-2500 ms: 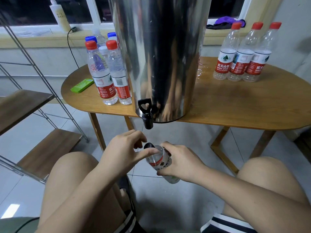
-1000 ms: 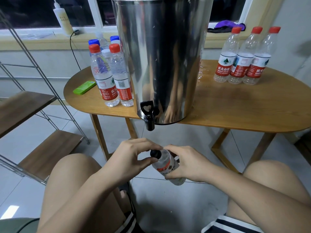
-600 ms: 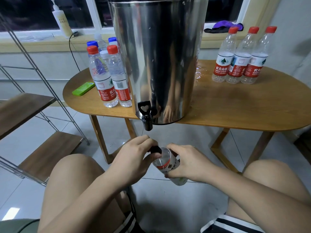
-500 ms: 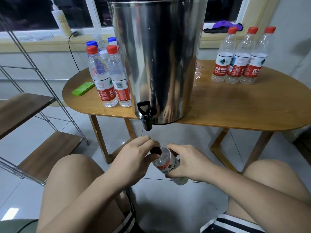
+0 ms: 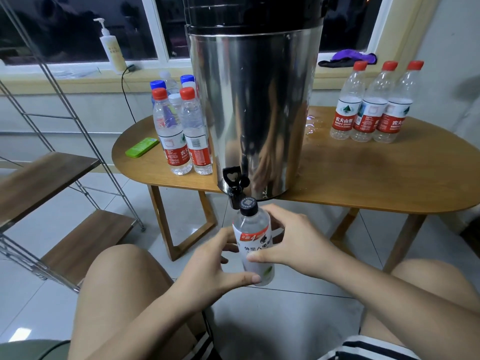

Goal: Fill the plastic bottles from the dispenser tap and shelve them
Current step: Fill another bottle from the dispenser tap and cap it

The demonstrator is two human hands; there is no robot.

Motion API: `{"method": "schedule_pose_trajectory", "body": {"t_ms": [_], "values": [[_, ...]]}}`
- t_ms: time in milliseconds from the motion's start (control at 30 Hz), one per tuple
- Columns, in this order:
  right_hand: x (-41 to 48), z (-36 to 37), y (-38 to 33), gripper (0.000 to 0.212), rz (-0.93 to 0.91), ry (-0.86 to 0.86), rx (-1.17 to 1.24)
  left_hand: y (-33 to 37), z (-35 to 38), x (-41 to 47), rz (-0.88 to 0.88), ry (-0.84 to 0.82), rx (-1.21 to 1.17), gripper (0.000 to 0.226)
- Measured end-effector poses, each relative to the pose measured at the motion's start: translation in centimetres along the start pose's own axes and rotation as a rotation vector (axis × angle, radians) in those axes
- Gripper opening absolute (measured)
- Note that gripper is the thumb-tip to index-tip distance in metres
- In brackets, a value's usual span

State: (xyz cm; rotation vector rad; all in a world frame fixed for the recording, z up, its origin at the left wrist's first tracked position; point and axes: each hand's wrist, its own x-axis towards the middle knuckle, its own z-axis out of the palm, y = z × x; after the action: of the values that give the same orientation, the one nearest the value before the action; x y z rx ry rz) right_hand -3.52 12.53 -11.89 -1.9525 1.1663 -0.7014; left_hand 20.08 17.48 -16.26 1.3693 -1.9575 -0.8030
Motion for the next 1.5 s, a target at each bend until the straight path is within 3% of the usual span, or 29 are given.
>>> {"method": "schedule_pose_trajectory", "body": {"t_ms": [233,367,533,667,967,1200,1500], "values": [[0.3,-0.1,-4.9,0.064,-0.055,0.094,0.068,0.8,-0.1,-0.2,-0.035,0.237,-0.087,0.06],[0.8,0.4,-7.0,0.068,-0.136,0.199,-0.031,1.8,-0.8,-0.7,0.006,0.343,-0.095,0.048],[1.6,-0.5,-9.1,0.072,-0.175,0.181,-0.003,2.2,-3.7,-0.3,0.043,0.461,-0.065,0.051],[2.2,-2.6,-9.1,0.048,-0.172,0.292,0.077,0.1,-7.3,2.3,-0.05,0.546,0.027,0.05],[3.0,-5.3,-6.2,0.017,-0.134,0.343,0.0,-5.7,-11.5,10.8,-0.167,0.623,0.065,0.06],[3.0,-5.7,-4.9,0.013,-0.142,0.346,-0.03,-7.8,-12.1,14.3,-0.15,0.645,0.114,0.073],[3.0,-6.1,-4.1,0.014,-0.136,0.361,-0.028,-7.8,-13.2,16.6,-0.172,0.635,0.044,0.073]]}}
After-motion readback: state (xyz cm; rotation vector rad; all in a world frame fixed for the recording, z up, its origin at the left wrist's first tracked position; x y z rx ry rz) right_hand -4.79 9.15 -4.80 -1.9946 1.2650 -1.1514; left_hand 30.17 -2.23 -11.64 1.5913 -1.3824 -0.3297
